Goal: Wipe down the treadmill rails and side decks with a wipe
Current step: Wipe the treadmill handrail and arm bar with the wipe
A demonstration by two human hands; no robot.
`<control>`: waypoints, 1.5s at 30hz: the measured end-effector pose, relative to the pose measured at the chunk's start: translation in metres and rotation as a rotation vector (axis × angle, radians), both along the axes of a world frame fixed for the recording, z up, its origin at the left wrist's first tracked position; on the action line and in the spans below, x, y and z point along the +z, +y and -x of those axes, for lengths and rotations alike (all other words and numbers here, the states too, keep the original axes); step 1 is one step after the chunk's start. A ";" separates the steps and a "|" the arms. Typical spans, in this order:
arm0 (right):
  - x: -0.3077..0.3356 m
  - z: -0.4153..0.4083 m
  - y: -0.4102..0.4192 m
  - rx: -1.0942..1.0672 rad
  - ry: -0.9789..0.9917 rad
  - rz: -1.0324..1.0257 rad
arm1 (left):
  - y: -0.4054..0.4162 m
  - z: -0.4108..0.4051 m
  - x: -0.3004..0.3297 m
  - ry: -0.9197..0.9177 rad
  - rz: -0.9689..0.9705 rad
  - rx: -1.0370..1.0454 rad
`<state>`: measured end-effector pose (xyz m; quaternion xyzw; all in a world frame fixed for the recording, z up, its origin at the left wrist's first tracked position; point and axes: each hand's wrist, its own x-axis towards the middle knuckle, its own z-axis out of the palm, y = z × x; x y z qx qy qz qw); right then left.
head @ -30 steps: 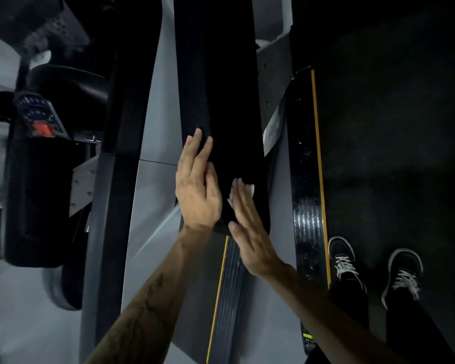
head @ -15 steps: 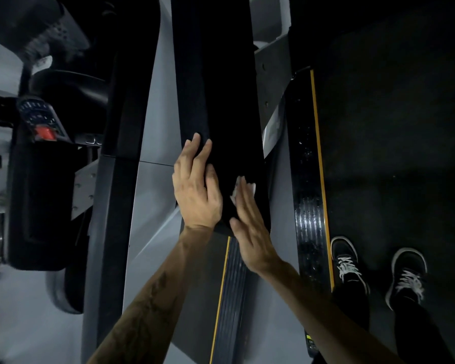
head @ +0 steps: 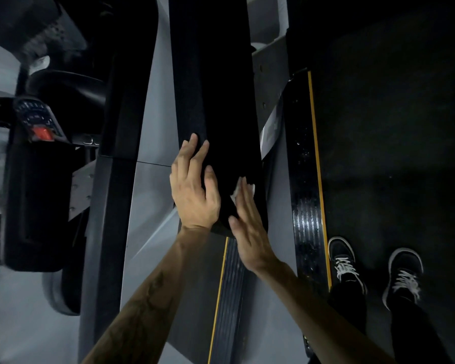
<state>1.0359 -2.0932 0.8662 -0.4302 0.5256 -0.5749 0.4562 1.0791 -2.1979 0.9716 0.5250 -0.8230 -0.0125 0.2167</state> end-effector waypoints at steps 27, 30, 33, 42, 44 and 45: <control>-0.013 0.011 -0.044 0.033 -0.096 -0.182 | 0.004 0.002 0.000 -0.056 -0.002 0.025; -0.029 0.011 -0.041 0.051 -0.274 -0.379 | 0.004 0.003 0.001 -0.055 -0.005 0.028; -0.029 0.004 -0.010 0.062 -0.230 -0.319 | 0.004 0.003 0.001 -0.048 -0.002 0.026; -0.019 0.003 -0.034 0.016 -0.304 -0.220 | 0.005 0.004 0.002 -0.056 0.000 0.033; -0.023 0.017 -0.052 -0.013 -0.446 -0.334 | 0.004 0.004 0.001 -0.049 0.000 0.035; -0.027 0.021 -0.056 -0.011 -0.458 -0.384 | 0.004 0.004 0.001 -0.047 -0.001 0.037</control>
